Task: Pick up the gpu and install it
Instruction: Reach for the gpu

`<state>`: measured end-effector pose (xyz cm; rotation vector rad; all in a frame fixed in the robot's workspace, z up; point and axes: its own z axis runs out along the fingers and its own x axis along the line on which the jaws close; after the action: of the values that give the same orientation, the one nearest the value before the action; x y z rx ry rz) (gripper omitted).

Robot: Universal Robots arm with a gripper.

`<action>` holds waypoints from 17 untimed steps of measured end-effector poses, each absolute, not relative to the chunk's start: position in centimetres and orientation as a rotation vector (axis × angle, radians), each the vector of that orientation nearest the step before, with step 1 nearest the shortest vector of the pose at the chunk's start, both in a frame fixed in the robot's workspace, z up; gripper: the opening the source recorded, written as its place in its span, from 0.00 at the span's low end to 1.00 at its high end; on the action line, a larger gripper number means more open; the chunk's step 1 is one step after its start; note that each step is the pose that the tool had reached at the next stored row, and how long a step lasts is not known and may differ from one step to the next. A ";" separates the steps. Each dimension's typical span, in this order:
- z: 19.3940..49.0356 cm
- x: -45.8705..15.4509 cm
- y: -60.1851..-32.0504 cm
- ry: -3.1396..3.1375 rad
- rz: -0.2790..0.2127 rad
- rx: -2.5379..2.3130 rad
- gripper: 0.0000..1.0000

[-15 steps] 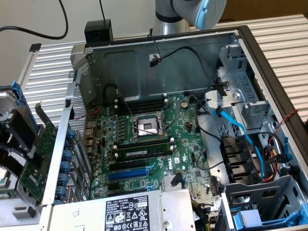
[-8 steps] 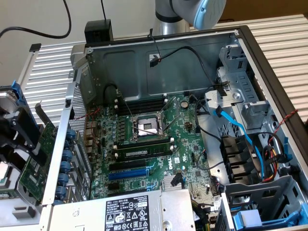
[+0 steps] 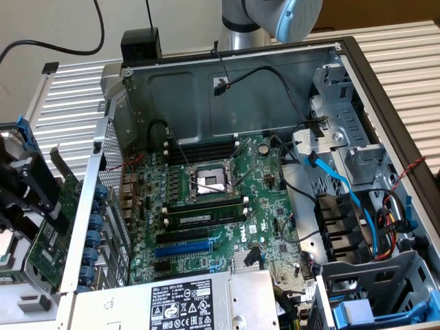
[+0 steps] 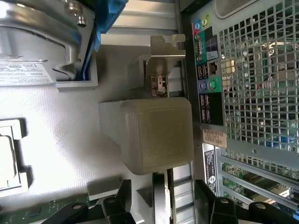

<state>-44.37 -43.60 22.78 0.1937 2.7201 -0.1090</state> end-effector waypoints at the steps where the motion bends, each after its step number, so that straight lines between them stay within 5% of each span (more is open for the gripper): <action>1: 22.8 -44.4 -43.6 2.720 -0.110 0.193 0.64; 8: 22.8 -44.4 -43.6 2.720 -0.111 0.193 0.62; 11: 22.8 -44.4 -43.6 2.720 -0.111 0.193 0.44; 17: 22.8 -44.4 -43.6 2.720 -0.111 0.193 0.27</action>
<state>-44.36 -43.59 22.78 0.1931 2.7200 -0.1111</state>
